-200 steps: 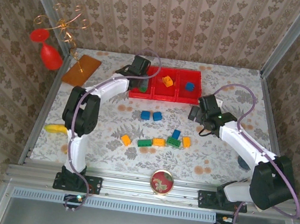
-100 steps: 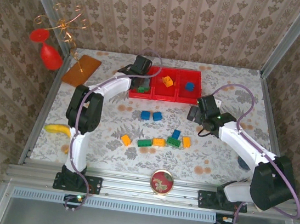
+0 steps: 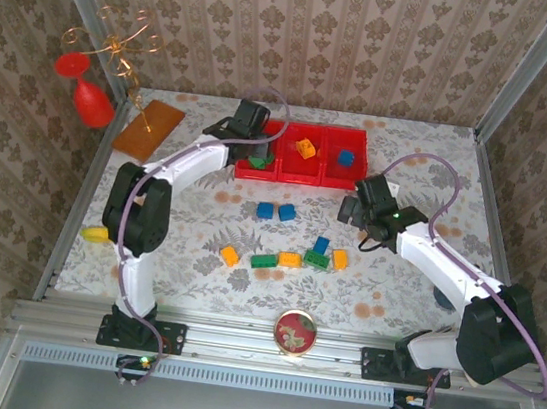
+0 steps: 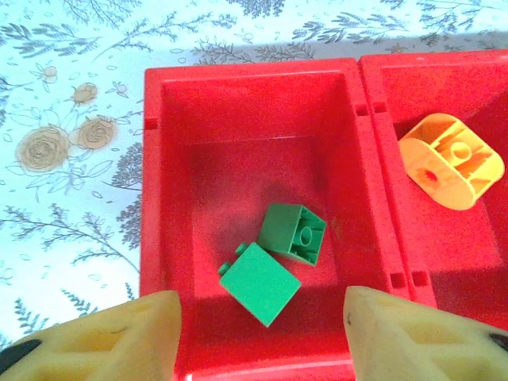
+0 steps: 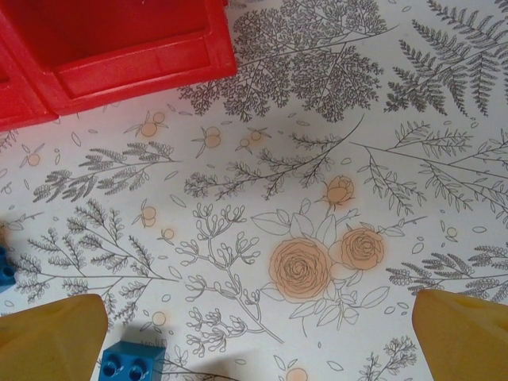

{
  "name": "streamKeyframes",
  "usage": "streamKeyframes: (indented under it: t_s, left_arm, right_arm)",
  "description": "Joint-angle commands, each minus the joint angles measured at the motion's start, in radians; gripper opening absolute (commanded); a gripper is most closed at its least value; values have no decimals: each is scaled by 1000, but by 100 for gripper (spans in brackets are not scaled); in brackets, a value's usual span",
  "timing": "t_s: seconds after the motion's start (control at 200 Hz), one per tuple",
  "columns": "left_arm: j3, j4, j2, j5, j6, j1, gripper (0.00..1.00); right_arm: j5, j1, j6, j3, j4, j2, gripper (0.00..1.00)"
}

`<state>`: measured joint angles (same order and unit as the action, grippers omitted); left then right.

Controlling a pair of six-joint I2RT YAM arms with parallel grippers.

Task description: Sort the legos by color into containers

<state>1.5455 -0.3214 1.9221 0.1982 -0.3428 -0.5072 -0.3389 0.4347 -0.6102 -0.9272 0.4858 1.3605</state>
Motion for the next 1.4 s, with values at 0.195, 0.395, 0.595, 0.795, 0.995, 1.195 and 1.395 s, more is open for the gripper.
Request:
streamKeyframes:
  t_s: [0.195,0.395,0.595,0.795,0.995,1.195,1.395]
  left_arm:
    - [-219,83,-243,-3,-59,-4,85]
    - [-374,112,-402,56,-90,-1,100]
    - [-540,135,-554,112,-120,10,100]
    - [-692,154,-690,147,-131,30,100]
    - [-811,156,-801,149,-145,46,100]
    - [-910,150,-882,148,-171,65,100]
    - [-977,140,-926,146,-207,83,100]
  right_arm:
    - [-39,64,-44,-18,82,-27,100]
    - [-32,124,-65,-35,73,-8,100]
    - [-20,184,-66,-82,56,76,100]
    - [14,233,-50,-154,20,181,100]
    - [66,278,-25,-245,8,301,100]
    - [90,325,14,-354,35,420,100]
    - [112,342,42,-440,46,514,100]
